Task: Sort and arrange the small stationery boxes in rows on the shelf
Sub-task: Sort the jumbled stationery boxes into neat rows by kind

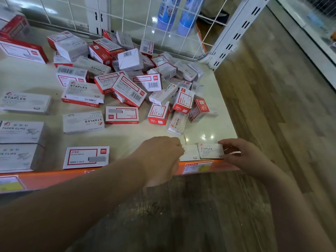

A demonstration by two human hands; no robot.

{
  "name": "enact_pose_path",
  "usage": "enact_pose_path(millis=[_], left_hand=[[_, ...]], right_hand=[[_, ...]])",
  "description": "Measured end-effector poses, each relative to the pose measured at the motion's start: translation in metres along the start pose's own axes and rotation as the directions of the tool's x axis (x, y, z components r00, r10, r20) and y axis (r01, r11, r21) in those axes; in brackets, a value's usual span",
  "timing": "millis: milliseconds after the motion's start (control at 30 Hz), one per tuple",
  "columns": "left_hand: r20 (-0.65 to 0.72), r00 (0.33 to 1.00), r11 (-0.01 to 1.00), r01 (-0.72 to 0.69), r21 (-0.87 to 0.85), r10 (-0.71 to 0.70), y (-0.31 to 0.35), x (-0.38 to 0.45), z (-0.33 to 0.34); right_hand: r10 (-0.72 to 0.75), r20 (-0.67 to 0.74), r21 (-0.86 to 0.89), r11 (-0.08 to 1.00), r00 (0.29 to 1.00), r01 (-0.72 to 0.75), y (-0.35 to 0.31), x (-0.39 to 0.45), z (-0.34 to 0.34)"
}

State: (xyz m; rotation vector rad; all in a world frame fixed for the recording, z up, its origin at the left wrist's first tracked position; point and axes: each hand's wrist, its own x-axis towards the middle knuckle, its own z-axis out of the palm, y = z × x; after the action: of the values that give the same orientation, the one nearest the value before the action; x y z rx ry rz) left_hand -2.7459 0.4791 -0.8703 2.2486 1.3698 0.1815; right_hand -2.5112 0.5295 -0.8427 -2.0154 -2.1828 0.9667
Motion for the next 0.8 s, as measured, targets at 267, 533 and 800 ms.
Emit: enact_pose_path(millis=[267,533,800], left_hand=[[0.007,1.0,1.0,-0.009,0.002,0.009,0.0,-0.003,0.0],[0.03,0.999,0.999,-0.012,0.035,0.011,0.002,-0.007,0.003],[0.044,0.999,0.995,-0.003,0.101,-0.001,-0.001,-0.01,-0.011]], right_hand=[[-0.122,0.02,-0.022,0.992,0.992,0.123,-0.021,0.004,0.016],[-0.101,0.025,0.009,0.995,0.995,0.101,-0.025,0.003,0.019],[-0.091,-0.05,0.009,0.996,0.995,0.092,-0.026,0.004,0.021]])
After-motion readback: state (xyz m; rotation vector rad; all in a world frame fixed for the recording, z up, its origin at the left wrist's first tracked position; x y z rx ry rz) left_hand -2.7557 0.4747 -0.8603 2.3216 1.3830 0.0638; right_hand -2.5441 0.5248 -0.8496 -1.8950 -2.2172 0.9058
